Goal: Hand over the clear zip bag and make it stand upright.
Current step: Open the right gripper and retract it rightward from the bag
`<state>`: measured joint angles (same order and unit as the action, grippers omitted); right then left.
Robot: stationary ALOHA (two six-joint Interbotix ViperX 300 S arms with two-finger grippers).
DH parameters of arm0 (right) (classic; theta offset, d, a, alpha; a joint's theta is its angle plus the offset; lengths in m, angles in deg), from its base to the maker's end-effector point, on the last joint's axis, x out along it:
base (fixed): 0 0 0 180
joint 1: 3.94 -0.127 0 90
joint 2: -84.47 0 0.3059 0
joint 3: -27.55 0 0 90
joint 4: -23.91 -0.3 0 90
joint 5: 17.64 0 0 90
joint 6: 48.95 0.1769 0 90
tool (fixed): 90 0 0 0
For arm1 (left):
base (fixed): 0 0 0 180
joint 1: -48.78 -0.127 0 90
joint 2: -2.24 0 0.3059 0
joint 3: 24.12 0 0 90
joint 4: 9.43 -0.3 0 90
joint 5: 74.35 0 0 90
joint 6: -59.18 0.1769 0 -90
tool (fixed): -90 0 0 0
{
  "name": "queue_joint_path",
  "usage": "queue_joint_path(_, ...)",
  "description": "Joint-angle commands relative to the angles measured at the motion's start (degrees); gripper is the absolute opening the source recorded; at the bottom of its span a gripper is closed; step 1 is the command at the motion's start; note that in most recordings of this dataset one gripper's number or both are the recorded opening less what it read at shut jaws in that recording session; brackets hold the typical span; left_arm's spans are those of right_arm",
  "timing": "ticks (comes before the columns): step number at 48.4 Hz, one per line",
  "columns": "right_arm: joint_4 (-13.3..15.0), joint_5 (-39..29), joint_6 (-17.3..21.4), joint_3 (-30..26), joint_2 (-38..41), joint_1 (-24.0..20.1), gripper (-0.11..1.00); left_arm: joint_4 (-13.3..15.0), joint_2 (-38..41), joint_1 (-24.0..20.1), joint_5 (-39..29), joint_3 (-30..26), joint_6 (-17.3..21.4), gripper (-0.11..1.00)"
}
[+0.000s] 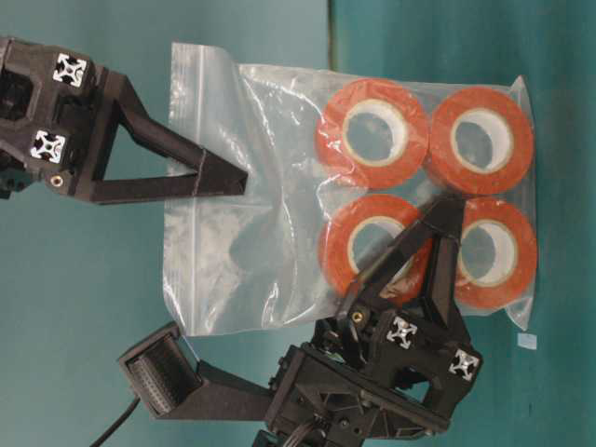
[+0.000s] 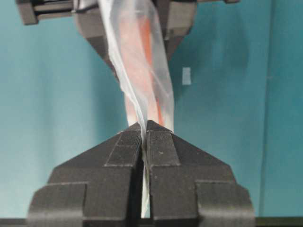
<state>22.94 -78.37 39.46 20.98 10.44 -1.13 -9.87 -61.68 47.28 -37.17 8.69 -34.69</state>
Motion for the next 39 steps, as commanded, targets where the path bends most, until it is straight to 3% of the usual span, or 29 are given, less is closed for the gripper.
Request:
queue_joint_path(1,-0.18,0.00,0.79,-0.44,-1.32,0.09,0.06,-0.09,-0.35,0.18,0.00,-0.44,0.18,0.23)
queue_joint_path(5,-0.44,-0.44,0.88,-0.70,-1.58,0.09,0.16,-0.09,-0.35,0.18,0.00,-0.53,0.18,0.23)
queue_joint_path(18,-1.14,-0.79,1.41,-0.70,-4.13,0.18,0.85,-0.09,-0.44,0.26,0.00,-0.53,0.26,0.23)
queue_joint_path(39,-1.05,-0.70,3.08,2.46,-13.18,0.26,0.84,-0.09,-0.53,0.26,0.00,-0.53,0.26,0.23)
